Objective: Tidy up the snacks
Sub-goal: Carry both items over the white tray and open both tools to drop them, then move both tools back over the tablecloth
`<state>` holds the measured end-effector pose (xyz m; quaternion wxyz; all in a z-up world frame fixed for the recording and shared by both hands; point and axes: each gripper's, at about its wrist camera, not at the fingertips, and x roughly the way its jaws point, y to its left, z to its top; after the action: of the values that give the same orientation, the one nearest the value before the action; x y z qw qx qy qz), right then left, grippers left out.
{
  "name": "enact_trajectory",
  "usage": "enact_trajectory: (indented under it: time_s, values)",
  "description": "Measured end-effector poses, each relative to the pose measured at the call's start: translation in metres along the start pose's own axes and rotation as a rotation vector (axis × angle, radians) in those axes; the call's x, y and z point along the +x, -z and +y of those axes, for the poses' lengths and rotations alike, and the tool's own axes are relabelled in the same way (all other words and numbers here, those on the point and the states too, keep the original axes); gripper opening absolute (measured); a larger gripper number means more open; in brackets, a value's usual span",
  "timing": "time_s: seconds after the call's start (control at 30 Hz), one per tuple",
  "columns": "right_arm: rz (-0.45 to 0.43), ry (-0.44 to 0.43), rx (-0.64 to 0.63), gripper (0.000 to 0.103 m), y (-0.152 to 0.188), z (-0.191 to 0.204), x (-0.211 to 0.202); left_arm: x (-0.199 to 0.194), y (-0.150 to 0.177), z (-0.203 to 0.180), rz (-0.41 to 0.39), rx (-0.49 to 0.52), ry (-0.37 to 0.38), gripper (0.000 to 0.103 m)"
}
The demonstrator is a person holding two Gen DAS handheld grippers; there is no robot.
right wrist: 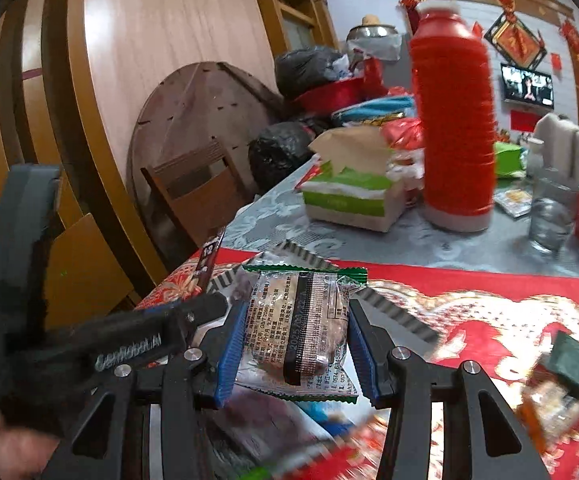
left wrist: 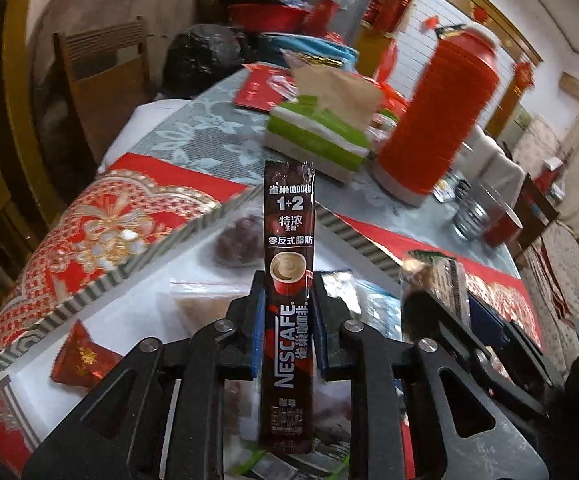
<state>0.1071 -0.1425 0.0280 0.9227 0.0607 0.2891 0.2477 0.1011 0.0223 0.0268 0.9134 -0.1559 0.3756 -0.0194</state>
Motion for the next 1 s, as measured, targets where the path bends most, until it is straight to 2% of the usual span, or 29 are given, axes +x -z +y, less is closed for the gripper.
enact_trajectory:
  time_s: [0.1, 0.27, 0.5, 0.63, 0.7, 0.77, 0.83, 1.0]
  values:
    - [0.021, -0.071, 0.031, 0.048, -0.004, -0.004, 0.016, 0.001, -0.001, 0.007, 0.001, -0.031, -0.031, 0.021]
    - [0.000, -0.084, 0.049, 0.050, -0.001, -0.011, 0.010, -0.001, 0.000, 0.009, -0.006, -0.047, -0.036, 0.046]
    - [-0.027, -0.065, 0.070, 0.053, 0.001, -0.025, -0.008, -0.002, -0.001, 0.007, -0.017, -0.055, -0.023, 0.048]
    - [-0.026, -0.025, 0.052, 0.052, 0.006, -0.042, -0.025, -0.008, 0.001, 0.002, -0.042, -0.047, -0.001, 0.048]
    - [-0.029, 0.016, 0.027, 0.052, 0.008, -0.057, -0.037, -0.012, 0.003, -0.003, -0.057, -0.044, 0.019, 0.049]
    - [-0.032, 0.059, 0.004, 0.053, 0.009, -0.079, -0.052, -0.017, 0.007, -0.014, -0.069, -0.017, 0.066, 0.055]
    - [-0.019, 0.105, -0.041, 0.054, 0.011, -0.105, -0.068, -0.022, 0.010, -0.025, -0.082, 0.012, 0.110, 0.056]
    - [0.082, 0.201, -0.163, 0.055, 0.020, -0.165, -0.088, -0.034, 0.028, -0.069, -0.087, 0.150, 0.259, 0.065]
